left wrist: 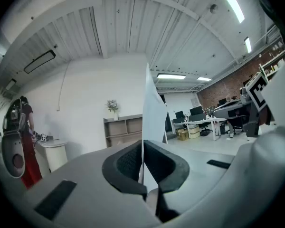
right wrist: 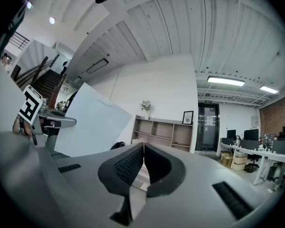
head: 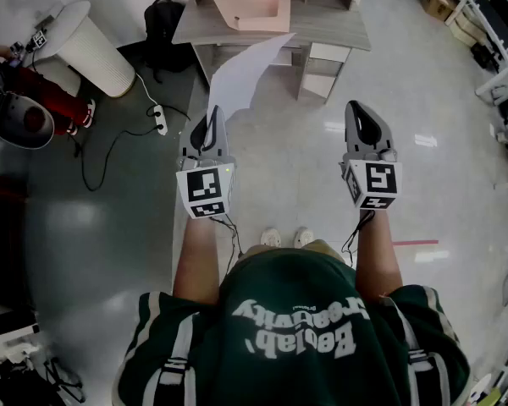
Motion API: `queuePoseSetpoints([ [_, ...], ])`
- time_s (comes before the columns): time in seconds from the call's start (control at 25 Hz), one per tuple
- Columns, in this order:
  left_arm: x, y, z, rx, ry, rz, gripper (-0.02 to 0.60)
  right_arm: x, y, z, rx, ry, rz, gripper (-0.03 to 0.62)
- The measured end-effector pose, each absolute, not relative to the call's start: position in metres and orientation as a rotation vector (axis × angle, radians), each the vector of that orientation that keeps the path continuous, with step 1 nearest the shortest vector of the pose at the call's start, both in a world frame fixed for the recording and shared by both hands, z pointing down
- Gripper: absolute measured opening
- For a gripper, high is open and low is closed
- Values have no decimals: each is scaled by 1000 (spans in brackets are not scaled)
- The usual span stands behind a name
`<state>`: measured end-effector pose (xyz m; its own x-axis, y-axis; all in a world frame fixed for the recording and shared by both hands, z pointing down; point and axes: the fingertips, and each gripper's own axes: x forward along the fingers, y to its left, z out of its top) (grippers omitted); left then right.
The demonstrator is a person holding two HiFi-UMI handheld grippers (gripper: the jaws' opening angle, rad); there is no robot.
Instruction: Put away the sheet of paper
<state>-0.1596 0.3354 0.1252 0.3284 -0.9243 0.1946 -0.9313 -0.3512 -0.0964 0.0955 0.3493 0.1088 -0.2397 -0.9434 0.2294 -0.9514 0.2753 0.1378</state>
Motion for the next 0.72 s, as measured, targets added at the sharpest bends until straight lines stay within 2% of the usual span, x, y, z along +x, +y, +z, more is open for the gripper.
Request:
queuePoseSetpoints([
  [0.72, -159, 332, 113, 2576, -1686, 249, 17, 80, 350, 103, 1719, -2306, 0, 35],
])
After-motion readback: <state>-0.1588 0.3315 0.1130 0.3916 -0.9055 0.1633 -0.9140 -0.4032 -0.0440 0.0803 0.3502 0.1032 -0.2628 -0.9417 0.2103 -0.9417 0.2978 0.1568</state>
